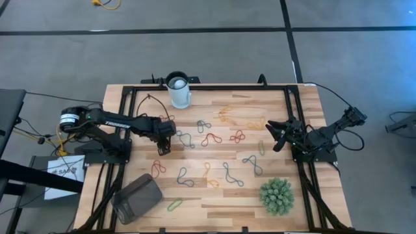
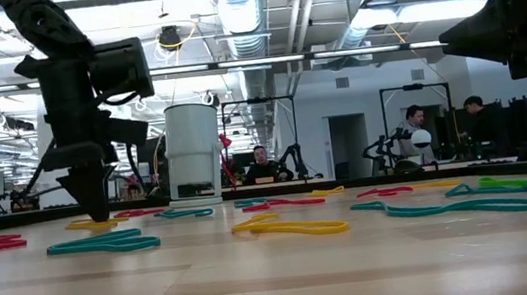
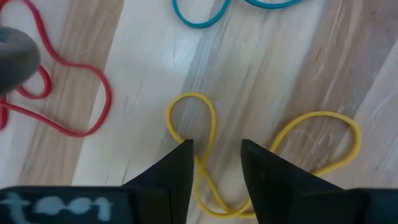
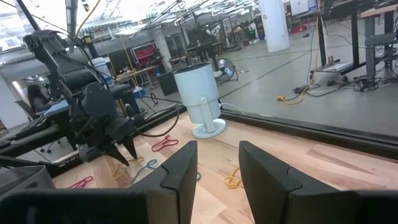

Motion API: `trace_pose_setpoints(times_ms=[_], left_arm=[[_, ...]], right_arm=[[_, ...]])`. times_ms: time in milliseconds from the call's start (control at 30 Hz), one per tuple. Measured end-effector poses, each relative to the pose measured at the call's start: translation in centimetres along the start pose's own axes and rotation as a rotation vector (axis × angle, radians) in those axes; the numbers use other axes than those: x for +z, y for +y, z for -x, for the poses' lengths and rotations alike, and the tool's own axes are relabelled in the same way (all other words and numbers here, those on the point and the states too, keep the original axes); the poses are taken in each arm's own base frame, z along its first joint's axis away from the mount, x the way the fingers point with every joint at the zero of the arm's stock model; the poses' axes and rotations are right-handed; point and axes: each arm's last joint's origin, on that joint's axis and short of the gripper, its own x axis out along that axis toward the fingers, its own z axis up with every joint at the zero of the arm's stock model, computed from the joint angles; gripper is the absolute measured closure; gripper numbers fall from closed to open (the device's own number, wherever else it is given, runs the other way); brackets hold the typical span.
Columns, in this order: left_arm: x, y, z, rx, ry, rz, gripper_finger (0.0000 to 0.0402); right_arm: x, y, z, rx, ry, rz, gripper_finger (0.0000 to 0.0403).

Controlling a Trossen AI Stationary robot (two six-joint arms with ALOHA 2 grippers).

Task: Pick and place items into bin
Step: Put the yellow rubber band into the black bin

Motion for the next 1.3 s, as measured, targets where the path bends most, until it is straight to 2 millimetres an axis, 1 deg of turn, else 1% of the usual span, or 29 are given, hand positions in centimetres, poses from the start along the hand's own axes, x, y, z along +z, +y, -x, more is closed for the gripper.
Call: trace_pose_setpoints(times_ms=[167,233,333,433,467,600,667,800,900,1000,1100,1200,1267,1300], left_arm=[[0.1,0.1,-0.1,-0.008,-0.02,-0.008,0.0278],[0.2,0.0,-0.1,-0.024,-0.027,-0.033,0.0288],[0.2,0.0,-0.2,-0.039,-0.027,-0.064,0.0323],[0.2,0.0,-0.2,-0.038,-0.029,-0.09,0.0377],[0.2,0.0,-0.2,-0.031,-0.029,-0.096,0.0389],[0.8,0.1,0.5,0.022,-0.002,-0.106,0.0398],[1.0,0.1,1.1,0.09,0.051,-0.126,0.04],[2.1,-0.3,3.8,0.181,0.094,-0.177,0.0401],[2.3,-0.6,5.7,0.224,0.163,-0.191,0.0401],[2.5,-1.4,8.0,0.227,0.209,-0.175,0.0401],[1.6,-2.3,10.8,0.247,0.303,-0.164,0.0401],[0.4,-3.2,14.1,0.281,0.323,-0.14,0.0401],[-0.2,-4.1,16.0,0.228,0.241,-0.109,0.0401],[-0.8,-4.6,16.9,0.161,0.194,-0.101,0.0401]], right_arm=[[0.0,0.0,0.0,0.0,0.0,0.0,0.029],[0.0,0.0,0.0,0.0,0.0,0.0,0.029],[0.0,0.0,0.0,0.0,0.0,-0.001,0.029],[0.0,0.0,0.0,0.0,0.0,-0.001,0.029],[0.0,0.0,0.0,0.0,0.0,-0.001,0.029],[0.0,0.0,0.0,0.0,0.0,-0.001,0.029],[0.0,0.0,0.0,0.0,0.0,-0.001,0.029],[0.0,0.0,0.0,0.0,-0.001,-0.002,0.029],[0.0,0.0,0.0,0.0,0.0,-0.001,0.029],[0.0,0.0,0.0,0.0,0.001,-0.006,0.029],[0.0,0.0,0.0,0.0,0.001,-0.007,0.029],[0.0,0.0,0.0,0.0,0.0,-0.008,0.029],[0.0,0.0,0.0,0.0,0.0,-0.009,0.029],[0.0,0.0,0.0,0.0,0.0,-0.01,0.029]])
